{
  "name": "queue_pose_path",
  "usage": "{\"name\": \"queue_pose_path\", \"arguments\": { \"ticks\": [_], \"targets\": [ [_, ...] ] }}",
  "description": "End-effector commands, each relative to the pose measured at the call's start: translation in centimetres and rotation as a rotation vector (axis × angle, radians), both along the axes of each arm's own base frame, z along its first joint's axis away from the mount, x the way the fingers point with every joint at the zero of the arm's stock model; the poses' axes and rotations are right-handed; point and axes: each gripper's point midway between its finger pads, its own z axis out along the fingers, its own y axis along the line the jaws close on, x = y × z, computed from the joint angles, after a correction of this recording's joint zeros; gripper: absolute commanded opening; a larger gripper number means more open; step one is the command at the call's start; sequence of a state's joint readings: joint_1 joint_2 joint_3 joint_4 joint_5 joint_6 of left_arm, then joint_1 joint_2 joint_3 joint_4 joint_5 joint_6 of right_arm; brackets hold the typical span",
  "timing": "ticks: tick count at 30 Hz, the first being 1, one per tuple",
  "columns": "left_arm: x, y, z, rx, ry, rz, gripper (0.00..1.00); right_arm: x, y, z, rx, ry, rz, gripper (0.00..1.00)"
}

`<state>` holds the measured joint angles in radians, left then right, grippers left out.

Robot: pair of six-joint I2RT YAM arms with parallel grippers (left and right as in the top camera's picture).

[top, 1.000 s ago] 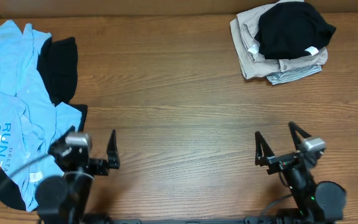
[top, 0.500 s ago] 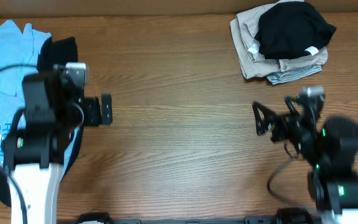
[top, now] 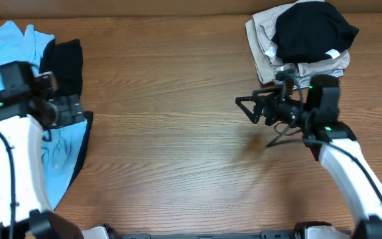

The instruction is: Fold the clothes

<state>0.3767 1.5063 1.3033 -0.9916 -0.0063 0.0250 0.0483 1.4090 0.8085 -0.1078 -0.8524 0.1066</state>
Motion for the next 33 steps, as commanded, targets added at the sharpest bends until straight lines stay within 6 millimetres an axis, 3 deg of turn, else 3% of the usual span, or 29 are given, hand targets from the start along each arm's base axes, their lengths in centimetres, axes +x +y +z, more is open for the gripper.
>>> {"name": "queue_pose_path", "arguments": {
  "ticks": [1, 5, 10, 18, 27, 29, 33],
  "targets": [
    [-0.2, 3.1, -1.3, 0.021, 0.039, 0.093, 1.00, -0.2, 2.2, -1.1, 0.029, 0.030, 0.083, 0.83],
    [-0.2, 5.5, -3.5, 0.071, 0.104, 0.141, 0.98, 0.5, 3.2, -3.3, -0.018, 0.078, 0.047, 0.74],
    [0.7, 7.3, -5.9, 0.130, 0.147, 0.135, 0.86, 0.8, 4.2, -4.3, -0.093, 0.074, 0.000, 0.70],
    [2.7, 8.1, -10.0, 0.138, 0.177, 0.054, 0.56, 1.0, 5.7, -5.1, -0.188, 0.035, -0.038, 0.66],
    [4.2, 7.6, -14.0, 0.087, 0.188, -0.009, 0.54, 1.1, 5.6, -5.2, -0.202, 0.029, -0.050, 0.66],
    [4.1, 7.6, -14.6, 0.081, 0.199, -0.010, 0.50, 1.1, 5.6, -5.2, -0.202, 0.029, -0.051, 0.66],
    [4.0, 7.5, -15.0, 0.075, 0.209, -0.009, 0.11, 1.3, 5.4, -5.3, -0.214, 0.027, -0.066, 0.66]
  ]
}}
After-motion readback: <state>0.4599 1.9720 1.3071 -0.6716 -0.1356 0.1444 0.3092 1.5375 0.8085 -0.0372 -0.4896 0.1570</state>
